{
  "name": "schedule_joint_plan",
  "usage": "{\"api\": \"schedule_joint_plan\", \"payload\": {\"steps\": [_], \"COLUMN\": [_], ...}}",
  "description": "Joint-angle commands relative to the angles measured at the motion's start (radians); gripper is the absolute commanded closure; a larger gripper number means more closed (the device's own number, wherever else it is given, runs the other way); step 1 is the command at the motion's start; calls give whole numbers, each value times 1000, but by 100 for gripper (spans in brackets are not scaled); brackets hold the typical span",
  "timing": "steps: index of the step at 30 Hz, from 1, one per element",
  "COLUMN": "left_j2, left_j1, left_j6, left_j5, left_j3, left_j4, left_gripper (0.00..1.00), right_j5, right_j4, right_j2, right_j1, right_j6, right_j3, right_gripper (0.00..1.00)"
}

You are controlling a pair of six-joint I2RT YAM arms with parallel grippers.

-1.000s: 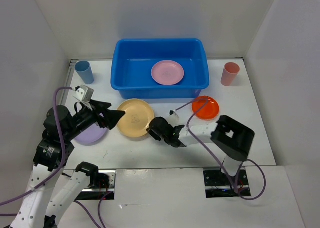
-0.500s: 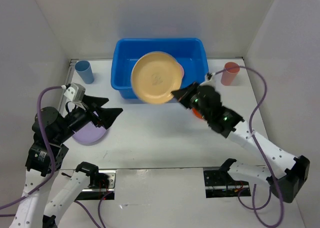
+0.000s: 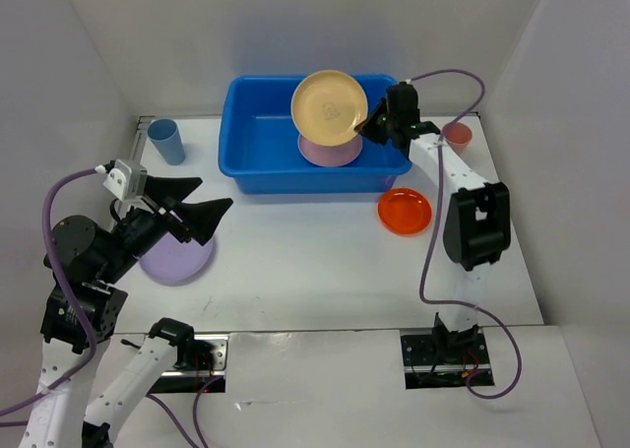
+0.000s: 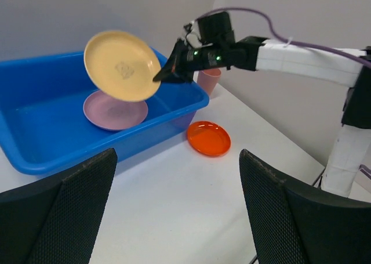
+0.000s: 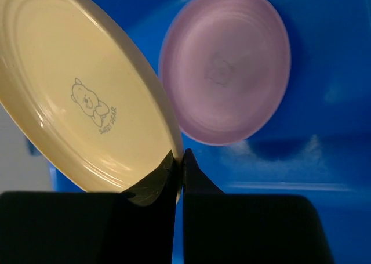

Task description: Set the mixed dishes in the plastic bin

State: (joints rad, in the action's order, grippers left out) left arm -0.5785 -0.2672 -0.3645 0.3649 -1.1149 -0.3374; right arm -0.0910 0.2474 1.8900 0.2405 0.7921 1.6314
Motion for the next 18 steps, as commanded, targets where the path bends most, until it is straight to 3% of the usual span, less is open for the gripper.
{"api": "schedule_joint_plan", "payload": {"steps": [1,6,18], "left_j2": [2,2,2], "left_j1": [-3,-3,-3], "left_j6": [27,27,38], "left_j5": [-43,-43,-67], "left_j3": [-34,-23,-14], "left_j4": [47,47,28], "left_gripper": [8,8,8], "right_j5": [-36,-52,-10], "right_j4": [35,53,84], "right_j2": [72,231,379], "right_j1": [-16,-26,-26], "right_j6": [-42,-51,-51], "right_j3": [108,192,291], "right_gripper": [98,98,90]}}
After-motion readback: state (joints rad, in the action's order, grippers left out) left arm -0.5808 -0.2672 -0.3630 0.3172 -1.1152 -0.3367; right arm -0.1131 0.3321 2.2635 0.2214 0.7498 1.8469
